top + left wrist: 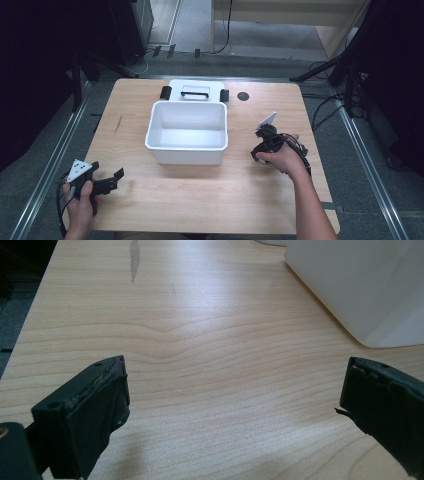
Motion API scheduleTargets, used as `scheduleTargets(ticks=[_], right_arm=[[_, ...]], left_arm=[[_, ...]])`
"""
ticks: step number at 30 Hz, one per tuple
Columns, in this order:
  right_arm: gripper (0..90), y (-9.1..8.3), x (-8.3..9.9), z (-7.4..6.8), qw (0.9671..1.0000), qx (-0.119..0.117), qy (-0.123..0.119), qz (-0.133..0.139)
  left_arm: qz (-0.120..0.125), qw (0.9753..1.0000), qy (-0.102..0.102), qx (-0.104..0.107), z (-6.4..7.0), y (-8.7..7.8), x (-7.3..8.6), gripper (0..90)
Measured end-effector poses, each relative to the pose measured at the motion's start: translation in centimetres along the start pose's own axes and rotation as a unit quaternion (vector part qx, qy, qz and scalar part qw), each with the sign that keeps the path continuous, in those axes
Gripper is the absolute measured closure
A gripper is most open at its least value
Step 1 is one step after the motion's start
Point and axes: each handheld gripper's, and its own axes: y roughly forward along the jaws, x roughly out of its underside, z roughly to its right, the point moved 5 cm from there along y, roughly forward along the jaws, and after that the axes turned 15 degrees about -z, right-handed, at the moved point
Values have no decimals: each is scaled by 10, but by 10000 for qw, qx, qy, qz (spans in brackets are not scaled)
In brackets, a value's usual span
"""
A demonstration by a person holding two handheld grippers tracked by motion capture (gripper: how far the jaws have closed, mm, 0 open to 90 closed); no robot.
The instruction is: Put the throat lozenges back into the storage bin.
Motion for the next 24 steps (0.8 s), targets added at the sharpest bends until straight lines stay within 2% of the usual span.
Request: scheduleTargets(ticks=[4, 9, 17, 24], right_arm=[[202, -1, 1, -2, 9999, -58, -156, 7], [203, -8, 2, -1, 9997, -108, -128, 172], [203, -33, 2, -2, 9989, -87, -258, 370], [204, -56, -1, -12, 9975, -105, -490, 504]], left_arm=[[3, 10000, 6, -9, 0, 0, 0, 0], [4, 10000, 5, -14, 0, 0, 0, 0], [3, 10000, 9, -20, 0, 0, 0, 0], [5, 10000, 7, -17, 0, 0, 0, 0]])
